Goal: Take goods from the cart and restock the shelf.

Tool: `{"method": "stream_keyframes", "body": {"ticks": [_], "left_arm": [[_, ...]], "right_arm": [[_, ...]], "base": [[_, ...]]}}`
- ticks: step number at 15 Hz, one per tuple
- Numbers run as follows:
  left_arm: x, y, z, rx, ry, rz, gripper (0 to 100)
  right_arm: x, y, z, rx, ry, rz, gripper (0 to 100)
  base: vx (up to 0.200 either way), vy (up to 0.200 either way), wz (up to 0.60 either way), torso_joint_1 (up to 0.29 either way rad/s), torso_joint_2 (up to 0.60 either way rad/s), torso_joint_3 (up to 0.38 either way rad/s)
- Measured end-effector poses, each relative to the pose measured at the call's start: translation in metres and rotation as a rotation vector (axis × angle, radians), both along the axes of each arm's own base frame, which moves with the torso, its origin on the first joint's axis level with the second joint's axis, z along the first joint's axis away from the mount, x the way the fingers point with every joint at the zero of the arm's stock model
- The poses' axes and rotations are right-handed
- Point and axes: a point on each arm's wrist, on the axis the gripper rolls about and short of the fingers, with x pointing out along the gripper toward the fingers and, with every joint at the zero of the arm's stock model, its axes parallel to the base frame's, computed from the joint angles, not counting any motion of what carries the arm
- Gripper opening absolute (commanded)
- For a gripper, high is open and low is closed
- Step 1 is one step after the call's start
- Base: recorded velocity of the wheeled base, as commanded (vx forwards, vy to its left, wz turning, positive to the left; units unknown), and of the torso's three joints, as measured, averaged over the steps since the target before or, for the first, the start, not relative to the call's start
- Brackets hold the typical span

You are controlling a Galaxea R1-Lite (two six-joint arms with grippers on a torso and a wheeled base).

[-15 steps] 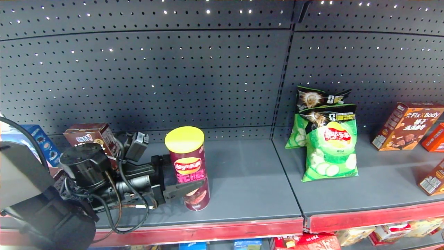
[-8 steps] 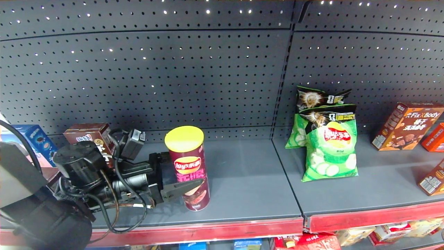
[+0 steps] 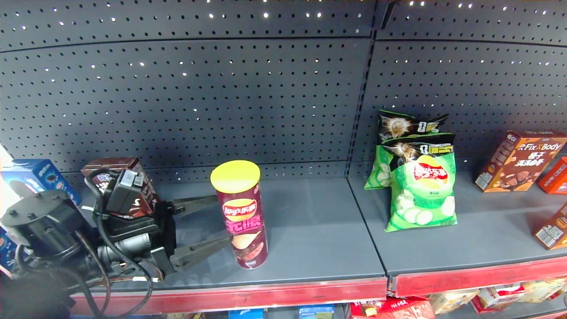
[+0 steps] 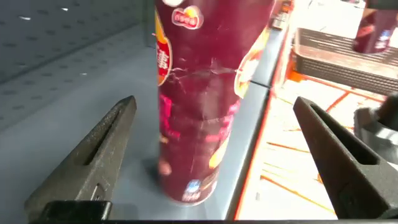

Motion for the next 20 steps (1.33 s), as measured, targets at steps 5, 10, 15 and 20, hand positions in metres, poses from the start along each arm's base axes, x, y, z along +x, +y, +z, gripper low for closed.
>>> {"method": "stream_keyframes", "body": {"ticks": [5,10,15,20], "left_arm": [[-0.022,0.024,0.011,-0.003,-0.033,0.105,100],[-0.046,0.037,0.035,-0.055,-0.105,0.325,100],[-0.096,0.045,0.041,-0.069,0.054,0.638,100],[-0.16,0.049,0.032,-0.03,0.183,0.968,100]], "right_arm": [[0.0,0.0,0.0,0.0,0.0,0.0,0],[-0.001,0.0,-0.003,0.0,0.006,0.001,0],[0.0,0.0,-0.005,0.002,0.013,0.004,0],[-0.003,0.0,-0.004,0.003,-0.007,0.0,0]], "base": [[0.0,0.0,0.0,0.0,0.0,0.0],[0.0,0.0,0.0,0.0,0.0,0.0],[0.0,0.0,0.0,0.0,0.0,0.0],[0.0,0.0,0.0,0.0,0.0,0.0]]}}
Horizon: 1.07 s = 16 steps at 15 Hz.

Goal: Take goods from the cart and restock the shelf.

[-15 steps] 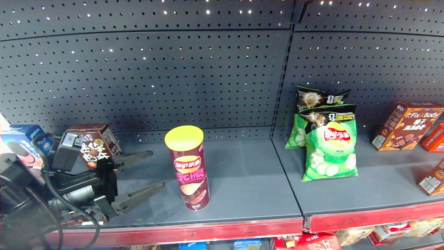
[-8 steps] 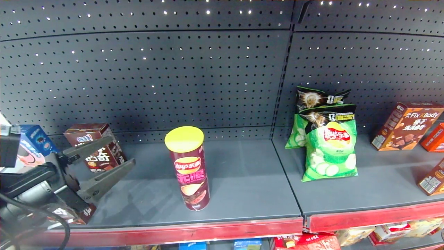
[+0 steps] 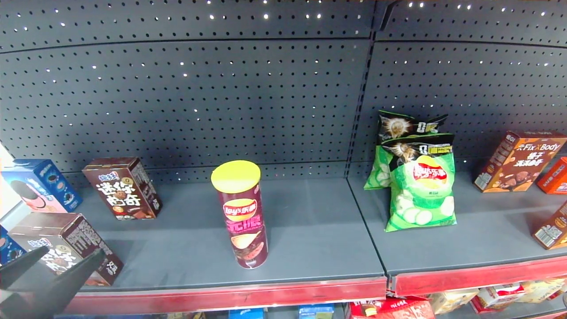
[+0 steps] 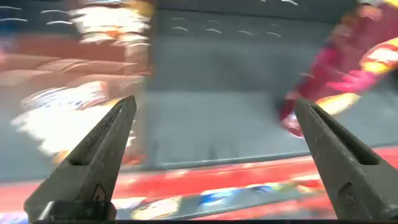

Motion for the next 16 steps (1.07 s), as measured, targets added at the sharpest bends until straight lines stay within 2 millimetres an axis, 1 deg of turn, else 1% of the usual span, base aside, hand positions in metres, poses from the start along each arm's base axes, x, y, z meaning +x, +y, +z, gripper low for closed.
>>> {"method": "stream_keyframes", "body": {"ticks": [4,6,9,10,12,14,16], "left_arm": [[-0.042,0.003,-0.009,0.092,-0.01,0.274,100],[-0.058,0.003,-0.016,0.13,-0.022,0.314,100],[-0.085,0.002,-0.038,0.202,0.012,0.328,100],[-0.092,0.001,-0.042,0.217,-0.005,0.353,100],[-0.099,0.002,-0.052,0.255,0.005,0.395,100],[-0.097,0.002,-0.061,0.259,-0.047,0.408,100],[-0.095,0.002,-0.073,0.264,-0.043,0.373,100]], "right_arm": [[-0.004,0.0,0.002,-0.001,-0.026,-0.003,0],[-0.006,0.0,0.004,-0.001,-0.04,-0.003,0],[-0.008,0.0,0.005,-0.001,-0.054,0.001,0],[-0.009,0.0,0.005,0.0,-0.059,0.002,0],[-0.01,0.001,0.006,0.001,-0.065,0.002,0],[-0.011,0.001,0.005,0.005,-0.072,0.004,0],[-0.012,0.001,0.007,0.008,-0.085,0.004,0]], "base": [[0.0,0.0,0.0,0.0,0.0,0.0],[0.0,0.0,0.0,0.0,0.0,0.0],[0.0,0.0,0.0,0.0,0.0,0.0],[0.0,0.0,0.0,0.0,0.0,0.0],[0.0,0.0,0.0,0.0,0.0,0.0],[0.0,0.0,0.0,0.0,0.0,0.0],[0.0,0.0,0.0,0.0,0.0,0.0]]}}
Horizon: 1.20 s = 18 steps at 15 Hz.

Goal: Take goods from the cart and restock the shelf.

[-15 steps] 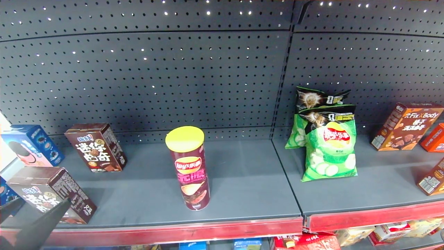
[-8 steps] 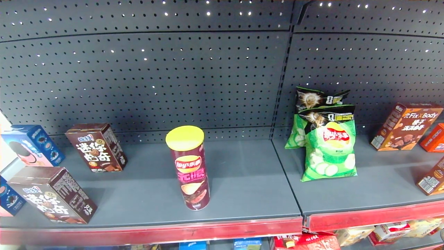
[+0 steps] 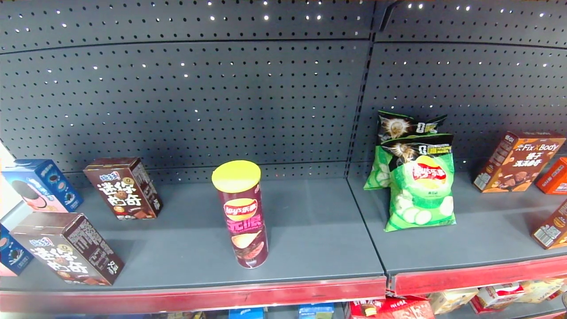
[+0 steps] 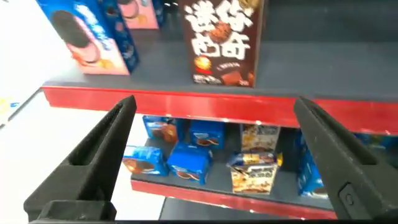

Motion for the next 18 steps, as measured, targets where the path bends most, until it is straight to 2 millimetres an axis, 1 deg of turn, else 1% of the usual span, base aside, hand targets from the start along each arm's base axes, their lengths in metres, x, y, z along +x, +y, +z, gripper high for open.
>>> {"method": "stream_keyframes", "body": {"ticks": [2,3,4,7,11,18], "left_arm": [[0.001,-0.003,-0.005,-0.01,0.017,-0.131,100],[0.001,-0.004,-0.01,-0.021,0.061,-0.165,100],[0.001,-0.004,-0.011,-0.023,0.062,-0.179,100],[0.001,-0.004,-0.01,-0.028,0.059,-0.203,100],[0.001,-0.004,-0.011,-0.064,0.054,-0.2,100],[0.001,-0.004,-0.01,-0.062,0.054,-0.225,100]], "right_arm": [[-0.001,0.0,0.002,-0.001,-0.014,0.015,0],[-0.002,0.001,0.003,-0.002,-0.02,0.032,0],[-0.002,0.001,0.005,-0.002,-0.026,0.04,0],[0.0,0.001,0.018,-0.004,-0.051,0.091,0],[0.012,0.003,0.034,-0.001,-0.092,0.154,0],[0.036,0.01,0.042,-0.003,-0.089,0.267,0]], "base": [[0.0,0.0,0.0,0.0,0.0,0.0],[0.0,0.0,0.0,0.0,0.0,0.0],[0.0,0.0,0.0,0.0,0.0,0.0],[0.0,0.0,0.0,0.0,0.0,0.0],[0.0,0.0,0.0,0.0,0.0,0.0],[0.0,0.0,0.0,0.0,0.0,0.0]]}}
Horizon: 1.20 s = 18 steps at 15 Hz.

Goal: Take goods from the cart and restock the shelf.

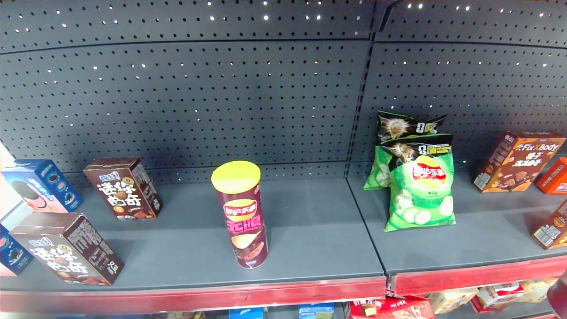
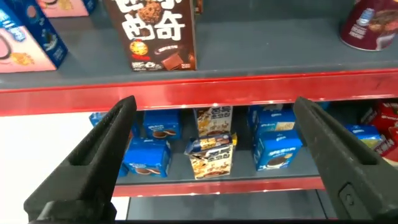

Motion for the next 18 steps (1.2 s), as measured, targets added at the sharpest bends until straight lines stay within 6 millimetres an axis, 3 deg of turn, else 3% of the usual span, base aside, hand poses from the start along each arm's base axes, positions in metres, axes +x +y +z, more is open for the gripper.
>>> {"method": "stream_keyframes", "body": {"ticks": [4,9,14,18], "left_arm": [[-0.002,0.0,-0.001,0.001,-0.02,-0.019,100],[-0.002,0.0,-0.001,-0.001,-0.026,-0.021,100],[-0.002,0.0,-0.001,-0.001,-0.028,-0.02,100],[-0.002,0.0,-0.001,-0.002,-0.028,-0.02,100]], "right_arm": [[0.015,0.009,0.01,0.01,-0.034,0.093,0],[0.048,0.03,0.029,0.021,-0.051,0.193,0],[0.07,0.047,0.023,-0.008,0.027,0.245,0],[0.073,0.058,0.02,-0.005,0.057,0.304,0]], "base": [[0.0,0.0,0.0,0.0,0.0,0.0],[0.0,0.0,0.0,0.0,0.0,0.0],[0.0,0.0,0.0,0.0,0.0,0.0],[0.0,0.0,0.0,0.0,0.0,0.0]]}}
